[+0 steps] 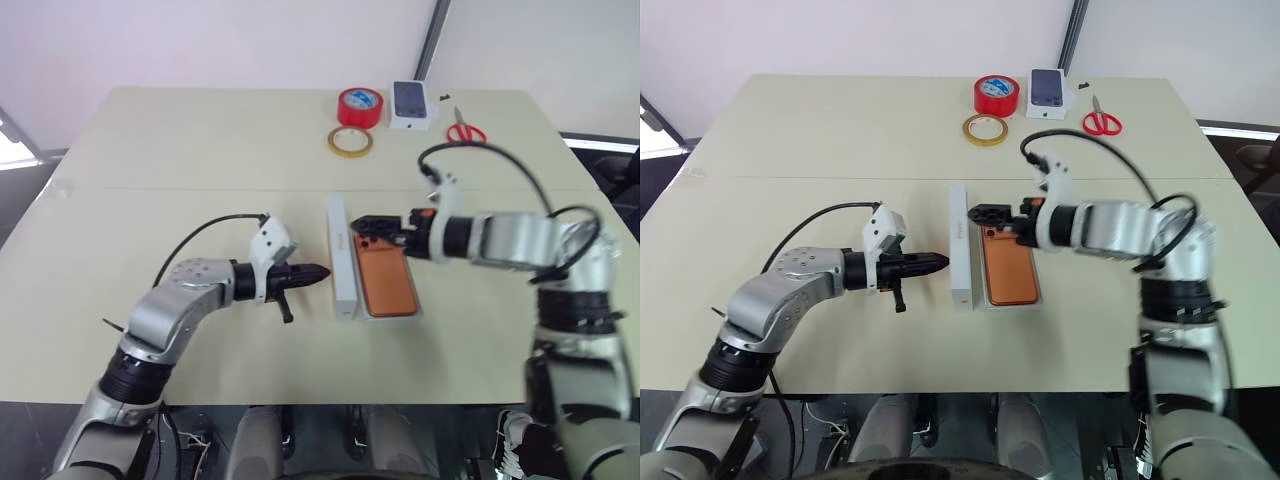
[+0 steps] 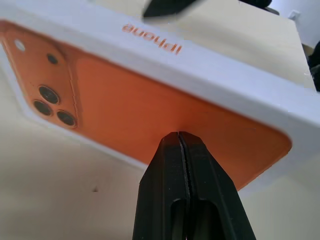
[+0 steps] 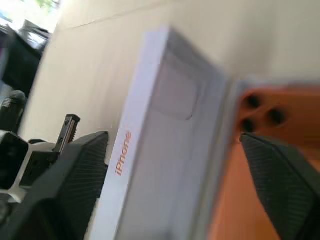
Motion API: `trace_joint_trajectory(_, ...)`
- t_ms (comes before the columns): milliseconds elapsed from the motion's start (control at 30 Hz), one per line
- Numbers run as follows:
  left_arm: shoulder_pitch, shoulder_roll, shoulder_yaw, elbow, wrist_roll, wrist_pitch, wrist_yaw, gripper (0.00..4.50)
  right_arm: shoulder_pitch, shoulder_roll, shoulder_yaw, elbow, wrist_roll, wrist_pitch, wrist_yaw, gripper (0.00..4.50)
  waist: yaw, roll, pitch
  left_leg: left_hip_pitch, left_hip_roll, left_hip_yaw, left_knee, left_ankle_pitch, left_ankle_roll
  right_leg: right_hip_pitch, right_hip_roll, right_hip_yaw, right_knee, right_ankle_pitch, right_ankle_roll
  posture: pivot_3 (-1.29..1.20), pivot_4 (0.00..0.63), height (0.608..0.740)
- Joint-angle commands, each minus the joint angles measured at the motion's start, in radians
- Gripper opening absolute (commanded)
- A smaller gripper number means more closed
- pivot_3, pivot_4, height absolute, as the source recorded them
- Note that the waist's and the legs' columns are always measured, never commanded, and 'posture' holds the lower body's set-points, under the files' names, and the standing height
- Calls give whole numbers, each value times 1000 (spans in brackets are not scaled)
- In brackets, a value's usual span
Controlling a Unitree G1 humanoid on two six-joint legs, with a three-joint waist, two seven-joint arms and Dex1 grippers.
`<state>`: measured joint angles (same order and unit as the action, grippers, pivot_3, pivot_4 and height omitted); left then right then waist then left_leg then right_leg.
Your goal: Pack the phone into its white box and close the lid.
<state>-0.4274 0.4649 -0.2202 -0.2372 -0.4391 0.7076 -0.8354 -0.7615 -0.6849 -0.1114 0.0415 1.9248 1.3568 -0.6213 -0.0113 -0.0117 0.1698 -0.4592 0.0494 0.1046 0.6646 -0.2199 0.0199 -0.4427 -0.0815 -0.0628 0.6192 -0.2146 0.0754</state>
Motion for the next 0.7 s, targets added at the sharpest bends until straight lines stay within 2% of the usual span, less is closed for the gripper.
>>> trace_joint_trajectory(33,-29,-39,-43,14,28,-29,5,0,-38,-78,36,-37,-130,25,133,4448,1,0,0,0,0,0,0,0,0,0,0,0,0,0,0,0,150,740)
trace_joint_trajectory(100,-31,-57,-60,16,38,-30,9,0,-46,-115,55,-61,-229,31,216,4448,0,0,0,0,0,0,0,0,0,0,0,0,0,0,0,0,150,740)
trace_joint_trajectory(233,-33,-83,-65,22,44,-28,23,0,-49,-162,102,-128,-432,24,389,2660,1,0,0,0,0,0,0,0,0,-1,0,0,0,0,1,0,150,740)
trace_joint_trajectory(367,-34,-92,-11,17,21,-14,55,0,-50,-197,172,-219,-638,-12,559,440,1,0,0,0,0,0,0,0,0,-1,0,0,0,0,0,0,150,740)
trace_joint_trajectory(400,-35,-90,16,11,8,-5,66,0,-50,-215,205,-250,-704,-30,603,37,1,0,0,0,0,0,0,0,0,-1,0,0,0,0,0,0,150,740)
trace_joint_trajectory(567,-37,-60,117,-1,-3,28,126,0,-26,-313,391,-379,-1033,-179,823,37,1,0,0,0,0,0,0,0,0,-1,-1,0,0,-1,-1,0,150,740)
trace_joint_trajectory(700,-44,-32,131,32,30,53,166,0,-4,-317,478,-386,-1217,-273,937,37,2,0,0,0,0,0,0,0,0,-1,-1,0,0,-1,-1,0,150,740)
